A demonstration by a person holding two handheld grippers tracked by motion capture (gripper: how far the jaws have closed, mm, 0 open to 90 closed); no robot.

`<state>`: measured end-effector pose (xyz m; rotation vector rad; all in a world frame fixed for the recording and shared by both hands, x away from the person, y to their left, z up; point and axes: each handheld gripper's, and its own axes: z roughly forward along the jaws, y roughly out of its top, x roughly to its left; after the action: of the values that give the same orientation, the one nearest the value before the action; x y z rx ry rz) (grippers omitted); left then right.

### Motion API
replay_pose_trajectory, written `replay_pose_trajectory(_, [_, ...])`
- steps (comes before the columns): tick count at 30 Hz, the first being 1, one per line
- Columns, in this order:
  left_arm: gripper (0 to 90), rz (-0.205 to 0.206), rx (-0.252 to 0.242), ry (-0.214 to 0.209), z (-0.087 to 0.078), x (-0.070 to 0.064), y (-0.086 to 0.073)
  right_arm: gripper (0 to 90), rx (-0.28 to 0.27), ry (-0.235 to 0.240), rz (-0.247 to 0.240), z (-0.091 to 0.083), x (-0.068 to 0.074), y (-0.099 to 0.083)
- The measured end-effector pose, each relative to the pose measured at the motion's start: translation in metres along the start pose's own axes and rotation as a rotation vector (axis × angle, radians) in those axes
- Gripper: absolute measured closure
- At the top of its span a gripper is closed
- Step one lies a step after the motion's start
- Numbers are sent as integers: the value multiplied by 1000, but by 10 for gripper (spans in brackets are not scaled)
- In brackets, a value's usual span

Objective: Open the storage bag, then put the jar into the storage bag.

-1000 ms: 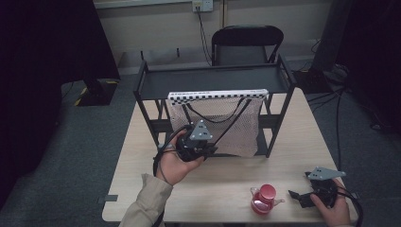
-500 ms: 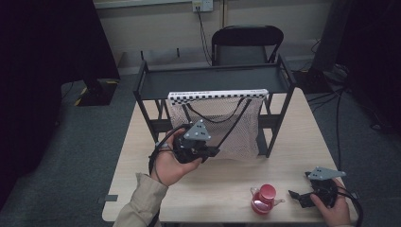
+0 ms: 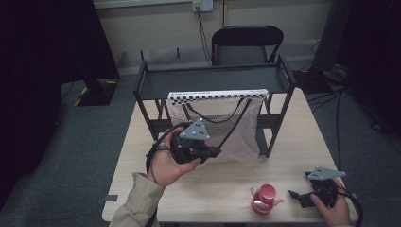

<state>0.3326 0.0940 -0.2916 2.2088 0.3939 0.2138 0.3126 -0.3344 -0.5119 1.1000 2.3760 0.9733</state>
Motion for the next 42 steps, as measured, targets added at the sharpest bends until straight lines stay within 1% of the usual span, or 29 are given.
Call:
replay_pose_trajectory(4, [895, 11, -7, -14, -4, -2, 2, 0, 0, 0, 0, 0, 0, 0])
replay_pose_trajectory(11, [895, 12, -27, -31, -12, -3, 7, 0, 0, 0, 0, 0, 0, 0])
replay_pose_trajectory(12, [895, 15, -28, -37, -12, -4, 7, 0, 0, 0, 0, 0, 0, 0])
replay_pose_trajectory(13, [895, 19, -28, -32, -13, -4, 8, 0, 0, 0, 0, 0, 0, 0])
replay_pose_trajectory(17, [895, 29, -32, -36, -16, -5, 10, 0, 0, 0, 0, 0, 0, 0])
replay_pose_trajectory(19, [895, 46, -31, -33, -17, -6, 11, 0, 0, 0, 0, 0, 0, 0])
replay_pose_trajectory(20, [895, 63, -23, -38, -18, -7, 12, 0, 0, 0, 0, 0, 0, 0])
replay_pose_trajectory(21, [894, 78, -14, -31, -18, -7, 12, 0, 0, 0, 0, 0, 0, 0])
replay_pose_trajectory(22, [895, 76, -8, -31, -19, -7, 13, 0, 0, 0, 0, 0, 0, 0])
replay_pose_trajectory(23, [895, 91, 1, -35, -18, -7, 14, 0, 0, 0, 0, 0, 0, 0])
replay_pose_trajectory(28, [895, 99, 14, -39, -16, -8, 16, 0, 0, 0, 0, 0, 0, 0])
replay_pose_trajectory(29, [895, 96, 14, -34, -16, -7, 15, 0, 0, 0, 0, 0, 0, 0])
replay_pose_trajectory(32, [894, 85, 10, -37, -15, -6, 13, 0, 1, 0, 0, 0, 0, 0])
replay_pose_trajectory(35, [895, 85, 15, -42, -15, -5, 13, 0, 1, 0, 0, 0, 0, 0])
replay_pose_trajectory(39, [895, 96, 16, -44, -16, -6, 15, 0, 2, 0, 0, 0, 0, 0])
replay_pose_trajectory(42, [895, 111, 29, -42, -16, -7, 16, 0, 2, -3, 3, 0, 0, 0])
